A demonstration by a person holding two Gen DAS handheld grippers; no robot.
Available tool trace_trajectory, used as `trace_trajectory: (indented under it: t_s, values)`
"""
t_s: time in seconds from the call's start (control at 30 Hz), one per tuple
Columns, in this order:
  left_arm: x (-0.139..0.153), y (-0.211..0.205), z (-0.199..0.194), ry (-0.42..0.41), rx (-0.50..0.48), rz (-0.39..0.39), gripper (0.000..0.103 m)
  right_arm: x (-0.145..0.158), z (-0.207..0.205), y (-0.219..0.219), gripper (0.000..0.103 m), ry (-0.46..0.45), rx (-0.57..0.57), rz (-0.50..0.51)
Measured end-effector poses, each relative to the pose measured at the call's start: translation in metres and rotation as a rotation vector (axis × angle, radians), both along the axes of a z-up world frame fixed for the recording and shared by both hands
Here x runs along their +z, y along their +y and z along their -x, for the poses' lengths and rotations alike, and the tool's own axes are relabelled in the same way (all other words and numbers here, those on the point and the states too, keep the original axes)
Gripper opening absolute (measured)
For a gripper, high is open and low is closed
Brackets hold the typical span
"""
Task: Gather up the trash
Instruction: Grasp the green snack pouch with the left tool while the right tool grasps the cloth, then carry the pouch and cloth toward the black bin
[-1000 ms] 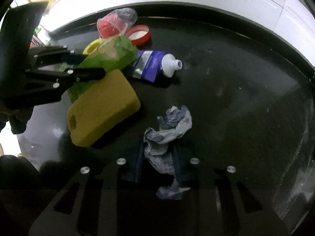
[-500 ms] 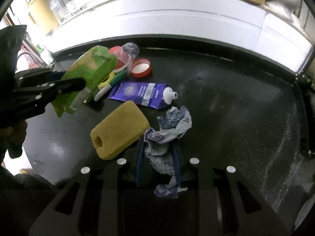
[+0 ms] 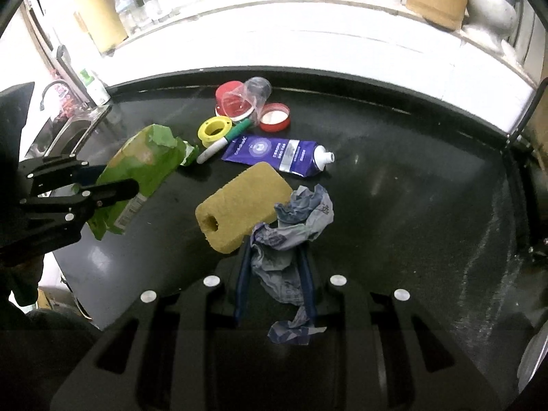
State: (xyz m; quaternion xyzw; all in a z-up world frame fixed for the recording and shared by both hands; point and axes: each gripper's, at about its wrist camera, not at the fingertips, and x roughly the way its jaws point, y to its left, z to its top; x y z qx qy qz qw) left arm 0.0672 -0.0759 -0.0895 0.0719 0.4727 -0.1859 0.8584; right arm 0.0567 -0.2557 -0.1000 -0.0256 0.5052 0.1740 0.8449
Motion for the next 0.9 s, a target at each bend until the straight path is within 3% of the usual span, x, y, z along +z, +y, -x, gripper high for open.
trace_trajectory:
  t_s: [0.27,0.43,0.63,0.9]
  values:
    - [0.022,0.023,0.021,-0.043,0.087,0.008,0.028,0.022,0.007,0.016,0.026,-0.038,0.046,0.014]
    - [0.037,0.063,0.047,-0.083,0.204,-0.002,0.028,0.04,0.004,0.061,0.026,-0.073,0.16,-0.002]
    - [0.049,0.143,0.098,-0.111,0.447,-0.019,0.028,0.056,0.007,0.161,0.026,-0.084,0.395,-0.049]
    - [0.031,0.263,0.206,-0.069,0.859,-0.046,0.028,0.053,0.067,0.332,0.026,-0.04,0.816,-0.093]
